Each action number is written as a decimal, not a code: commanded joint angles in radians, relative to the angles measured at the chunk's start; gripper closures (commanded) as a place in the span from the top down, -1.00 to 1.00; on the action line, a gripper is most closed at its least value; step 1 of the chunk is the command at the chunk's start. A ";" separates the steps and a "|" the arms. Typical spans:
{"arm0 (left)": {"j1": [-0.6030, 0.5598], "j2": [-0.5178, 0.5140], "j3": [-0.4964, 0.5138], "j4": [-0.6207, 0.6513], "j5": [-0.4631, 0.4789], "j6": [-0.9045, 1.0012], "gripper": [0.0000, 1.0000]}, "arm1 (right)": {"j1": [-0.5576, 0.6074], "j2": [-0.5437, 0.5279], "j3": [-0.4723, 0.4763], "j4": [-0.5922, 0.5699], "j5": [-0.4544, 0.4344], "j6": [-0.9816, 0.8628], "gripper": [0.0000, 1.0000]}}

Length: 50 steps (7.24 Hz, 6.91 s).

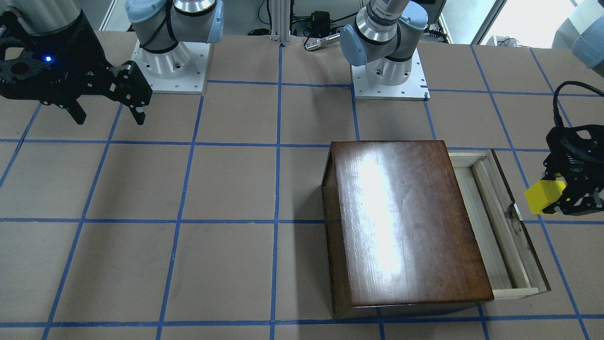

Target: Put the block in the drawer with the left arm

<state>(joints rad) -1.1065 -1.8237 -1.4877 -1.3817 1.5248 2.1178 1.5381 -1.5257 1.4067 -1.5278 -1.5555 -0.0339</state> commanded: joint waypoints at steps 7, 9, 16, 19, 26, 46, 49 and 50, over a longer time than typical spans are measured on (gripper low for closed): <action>-0.081 -0.023 -0.063 0.013 -0.021 -0.114 -1.00 | 0.000 -0.001 0.000 0.000 0.000 -0.001 1.00; -0.079 -0.028 -0.071 0.013 -0.046 -0.143 -1.00 | -0.001 0.001 0.000 0.000 -0.001 -0.001 1.00; -0.081 -0.035 -0.147 0.070 -0.048 -0.186 -0.18 | 0.000 -0.001 0.000 0.000 -0.001 -0.001 1.00; -0.081 -0.046 -0.158 0.081 -0.044 -0.300 0.26 | -0.001 0.001 0.000 0.000 0.000 -0.001 1.00; -0.096 0.053 -0.036 -0.043 -0.046 -0.470 1.00 | 0.000 0.001 0.000 0.000 -0.002 -0.001 1.00; -0.438 0.189 0.003 -0.184 0.020 -2.130 1.00 | 0.000 0.001 0.000 0.000 -0.001 -0.001 1.00; -0.440 0.190 0.004 -0.184 0.017 -2.130 1.00 | 0.000 -0.001 0.000 0.000 0.000 -0.001 1.00; -0.440 0.193 0.003 -0.188 0.017 -2.130 1.00 | 0.000 -0.001 0.000 0.000 0.000 -0.001 1.00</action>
<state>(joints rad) -1.5457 -1.6330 -1.4844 -1.5669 1.5417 -0.0121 1.5385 -1.5257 1.4067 -1.5278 -1.5560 -0.0353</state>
